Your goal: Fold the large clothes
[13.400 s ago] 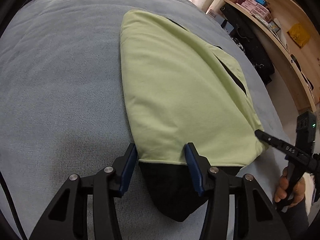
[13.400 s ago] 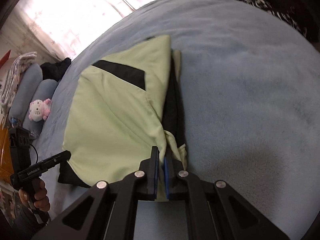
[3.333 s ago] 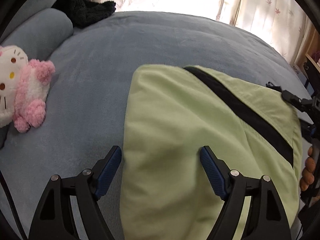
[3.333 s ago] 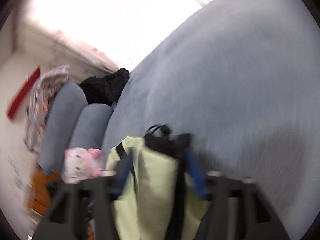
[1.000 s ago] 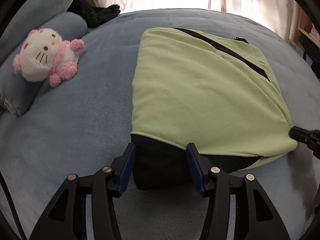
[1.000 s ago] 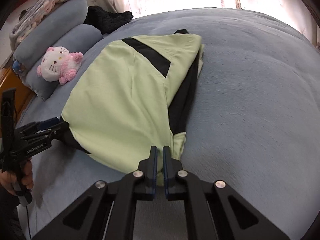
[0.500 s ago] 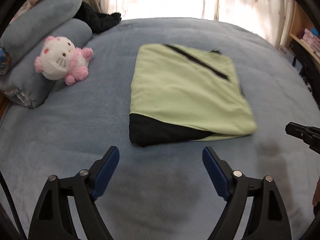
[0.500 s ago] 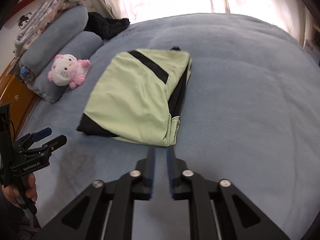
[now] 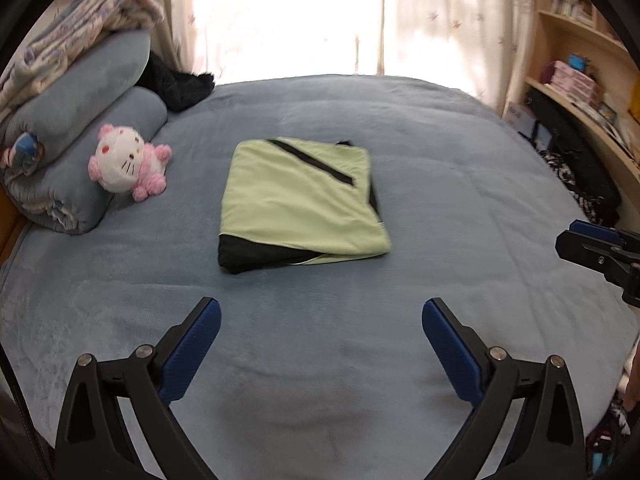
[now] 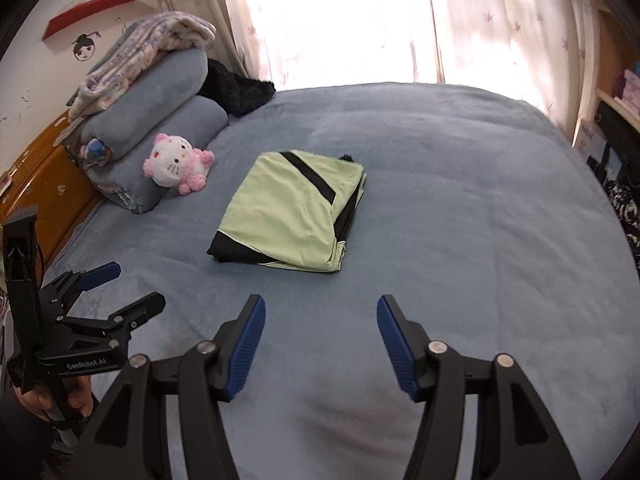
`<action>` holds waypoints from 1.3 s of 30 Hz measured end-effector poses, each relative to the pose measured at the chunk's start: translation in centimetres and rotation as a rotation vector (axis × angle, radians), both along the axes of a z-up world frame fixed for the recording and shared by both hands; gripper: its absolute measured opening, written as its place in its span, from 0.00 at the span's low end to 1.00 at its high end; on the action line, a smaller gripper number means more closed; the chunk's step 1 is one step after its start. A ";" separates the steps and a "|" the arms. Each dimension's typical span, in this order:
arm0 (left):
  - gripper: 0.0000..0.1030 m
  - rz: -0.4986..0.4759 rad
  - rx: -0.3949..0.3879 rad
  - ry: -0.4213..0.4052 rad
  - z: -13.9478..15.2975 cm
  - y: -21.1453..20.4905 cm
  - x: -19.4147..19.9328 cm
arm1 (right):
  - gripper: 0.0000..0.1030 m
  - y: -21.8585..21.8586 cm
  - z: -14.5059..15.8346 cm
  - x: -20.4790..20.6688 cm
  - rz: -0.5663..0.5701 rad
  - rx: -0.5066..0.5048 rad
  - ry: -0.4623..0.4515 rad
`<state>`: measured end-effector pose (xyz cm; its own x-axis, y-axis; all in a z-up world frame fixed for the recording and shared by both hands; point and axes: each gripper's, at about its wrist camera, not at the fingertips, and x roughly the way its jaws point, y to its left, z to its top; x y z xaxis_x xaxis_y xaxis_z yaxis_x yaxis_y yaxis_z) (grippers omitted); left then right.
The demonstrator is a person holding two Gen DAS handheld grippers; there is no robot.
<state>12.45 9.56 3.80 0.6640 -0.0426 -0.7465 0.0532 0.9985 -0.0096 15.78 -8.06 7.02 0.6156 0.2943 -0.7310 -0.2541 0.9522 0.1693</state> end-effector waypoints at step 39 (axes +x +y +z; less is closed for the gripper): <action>0.99 0.074 -0.029 0.017 -5.0 -11.2 -12.3 | 0.70 -6.9 -8.0 -14.5 -0.203 0.018 -0.009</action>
<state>0.12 -1.63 -1.17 0.6535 -0.0157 -0.7567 -0.0212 0.9990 -0.0390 1.24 -14.95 -0.99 0.6700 0.1768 -0.7210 -0.0588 0.9808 0.1858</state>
